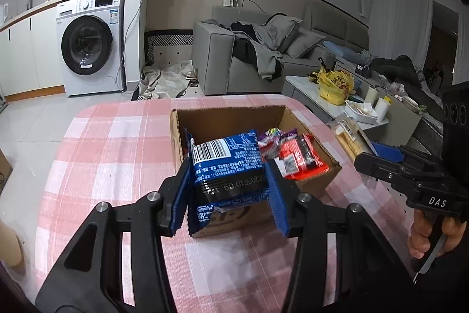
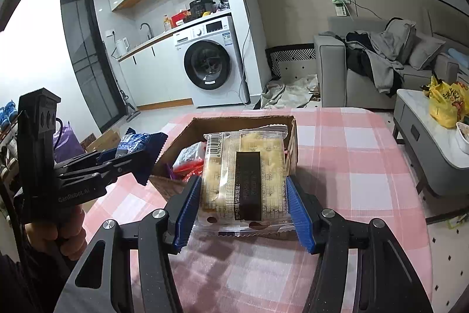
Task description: Organize snacks
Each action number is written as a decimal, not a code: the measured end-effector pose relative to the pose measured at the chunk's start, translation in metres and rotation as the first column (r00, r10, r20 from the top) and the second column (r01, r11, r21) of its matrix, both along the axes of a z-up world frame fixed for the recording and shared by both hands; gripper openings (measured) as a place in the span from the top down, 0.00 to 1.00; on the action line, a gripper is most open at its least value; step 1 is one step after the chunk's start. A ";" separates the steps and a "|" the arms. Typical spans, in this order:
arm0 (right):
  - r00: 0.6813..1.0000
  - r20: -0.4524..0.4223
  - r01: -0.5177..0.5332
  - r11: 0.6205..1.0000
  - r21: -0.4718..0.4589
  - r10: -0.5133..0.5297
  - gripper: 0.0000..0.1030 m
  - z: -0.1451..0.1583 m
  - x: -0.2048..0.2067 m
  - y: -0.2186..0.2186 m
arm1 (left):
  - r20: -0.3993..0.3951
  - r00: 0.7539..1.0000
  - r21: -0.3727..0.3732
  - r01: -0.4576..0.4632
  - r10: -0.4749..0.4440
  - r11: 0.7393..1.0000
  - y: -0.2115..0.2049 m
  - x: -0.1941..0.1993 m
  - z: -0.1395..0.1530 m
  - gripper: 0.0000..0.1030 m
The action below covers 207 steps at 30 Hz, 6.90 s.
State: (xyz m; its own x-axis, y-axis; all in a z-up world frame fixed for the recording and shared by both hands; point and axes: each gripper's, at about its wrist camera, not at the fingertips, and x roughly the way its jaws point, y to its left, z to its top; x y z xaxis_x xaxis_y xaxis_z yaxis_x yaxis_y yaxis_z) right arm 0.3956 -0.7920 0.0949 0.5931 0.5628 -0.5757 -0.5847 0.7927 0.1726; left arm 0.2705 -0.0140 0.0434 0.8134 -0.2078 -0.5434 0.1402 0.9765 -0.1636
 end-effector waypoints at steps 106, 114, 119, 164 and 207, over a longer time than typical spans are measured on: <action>0.979 0.205 -0.025 0.998 0.064 0.011 0.00 -0.045 -0.024 -0.002 | 0.143 0.981 0.048 -0.140 0.132 0.989 -0.002 -0.050 -0.067 0.01; 0.973 0.231 -0.028 0.995 0.095 0.005 0.00 -0.051 -0.025 -0.004 | 0.150 0.978 0.075 -0.159 0.146 0.984 -0.006 -0.040 -0.079 0.01; 0.970 0.243 -0.008 0.996 0.089 -0.014 0.00 -0.056 -0.025 -0.005 | 0.141 0.978 0.095 -0.167 0.153 0.981 -0.008 -0.033 -0.083 0.01; 0.962 0.272 -0.006 0.998 0.060 -0.010 0.00 -0.069 -0.032 0.000 | 0.147 0.977 0.096 -0.170 0.155 0.981 -0.009 -0.022 -0.089 0.01; 0.964 0.266 -0.003 0.998 0.065 -0.014 0.00 -0.070 -0.032 -0.002 | 0.146 0.977 0.097 -0.171 0.156 0.980 -0.010 -0.024 -0.090 0.01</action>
State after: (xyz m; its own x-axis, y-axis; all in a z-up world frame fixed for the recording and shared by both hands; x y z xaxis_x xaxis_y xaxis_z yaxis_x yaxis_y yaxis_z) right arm 0.3638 -0.7943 0.0247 0.7231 0.5898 -0.3594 -0.6120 0.7884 0.0627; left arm 0.2468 -0.0237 -0.0462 0.8998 -0.0117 -0.4362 -0.0092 0.9989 -0.0459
